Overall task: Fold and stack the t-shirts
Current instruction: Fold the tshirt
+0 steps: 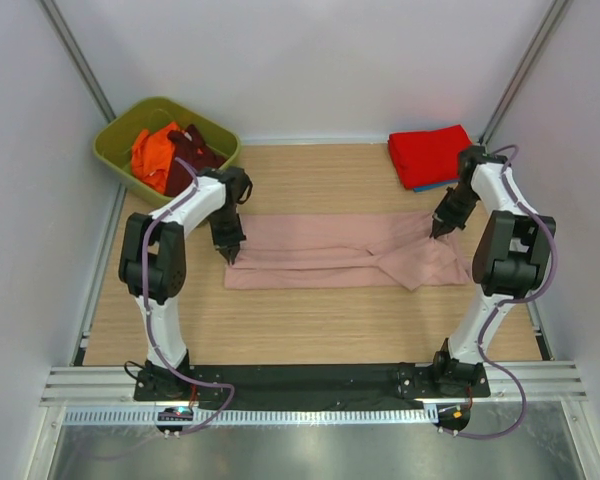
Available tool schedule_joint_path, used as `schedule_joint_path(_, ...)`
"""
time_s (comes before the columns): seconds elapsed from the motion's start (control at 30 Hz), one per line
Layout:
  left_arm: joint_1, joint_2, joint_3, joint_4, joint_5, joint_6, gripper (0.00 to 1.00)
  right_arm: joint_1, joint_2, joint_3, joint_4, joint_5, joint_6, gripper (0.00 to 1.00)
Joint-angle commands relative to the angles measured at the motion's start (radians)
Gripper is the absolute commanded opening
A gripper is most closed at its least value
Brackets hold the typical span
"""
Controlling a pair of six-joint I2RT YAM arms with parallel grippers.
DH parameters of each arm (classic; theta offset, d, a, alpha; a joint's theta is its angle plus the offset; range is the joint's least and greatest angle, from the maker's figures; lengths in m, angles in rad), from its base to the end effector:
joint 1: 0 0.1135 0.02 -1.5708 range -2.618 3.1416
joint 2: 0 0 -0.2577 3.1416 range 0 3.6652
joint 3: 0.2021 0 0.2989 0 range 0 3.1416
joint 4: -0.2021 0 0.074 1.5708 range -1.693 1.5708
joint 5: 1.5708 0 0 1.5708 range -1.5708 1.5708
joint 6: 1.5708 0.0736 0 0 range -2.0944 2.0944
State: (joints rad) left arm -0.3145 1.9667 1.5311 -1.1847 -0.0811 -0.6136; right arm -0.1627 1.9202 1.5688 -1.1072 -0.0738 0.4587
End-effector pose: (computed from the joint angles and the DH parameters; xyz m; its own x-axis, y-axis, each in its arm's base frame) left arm 0.3850 -0.1190 0.1349 -0.9563 -0.2924 -0.0061 -0.2917 0.9518 0.0946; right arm 0.4156 -0.0627 0.1647 -0.8113 0.5807 -0.0680 0.5717 0.8123 0.1153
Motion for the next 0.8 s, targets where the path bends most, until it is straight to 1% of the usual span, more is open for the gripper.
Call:
schedule_joint_path(0.0, 0.058, 0.021, 0.035, -0.009, -0.022, 0.020, 0.00, 0.002, 0.006, 0.057, 0.020, 0.000, 0.000, 0.01)
schedule_joint_path(0.4, 0.068, 0.063, 0.040, 0.005, 0.004, 0.017, 0.00, 0.002, 0.071, 0.106, 0.024, -0.001, 0.001, 0.01)
schedule_joint_path(0.5, 0.068, 0.070, 0.038, 0.010, 0.012, 0.018, 0.03, 0.002, 0.082, 0.108, 0.029, -0.003, 0.003, 0.02)
schedule_joint_path(0.57, 0.068, 0.073, 0.038, 0.011, 0.018, 0.018, 0.07, 0.002, 0.089, 0.112, 0.026, -0.004, 0.005, 0.06)
schedule_joint_path(0.6, 0.068, 0.073, 0.038, 0.011, 0.018, 0.018, 0.10, 0.002, 0.094, 0.115, 0.024, -0.001, 0.005, 0.11)
schedule_joint_path(0.63, 0.069, 0.070, 0.040, 0.011, 0.012, 0.017, 0.20, 0.002, 0.097, 0.119, 0.023, 0.000, 0.002, 0.16)
schedule_joint_path(0.67, 0.069, 0.064, 0.041, 0.011, 0.006, 0.018, 0.24, 0.002, 0.099, 0.129, 0.018, 0.008, -0.005, 0.21)
schedule_joint_path(0.7, 0.068, 0.048, 0.043, 0.010, 0.001, 0.020, 0.27, 0.002, 0.100, 0.135, 0.014, 0.014, -0.008, 0.35)
schedule_joint_path(0.73, 0.068, 0.034, 0.044, 0.008, -0.005, 0.020, 0.33, 0.002, 0.100, 0.155, 0.009, 0.023, -0.012, 0.41)
schedule_joint_path(0.77, 0.068, 0.018, 0.049, 0.008, -0.012, 0.020, 0.36, 0.003, 0.099, 0.168, -0.009, 0.049, -0.026, 0.46)
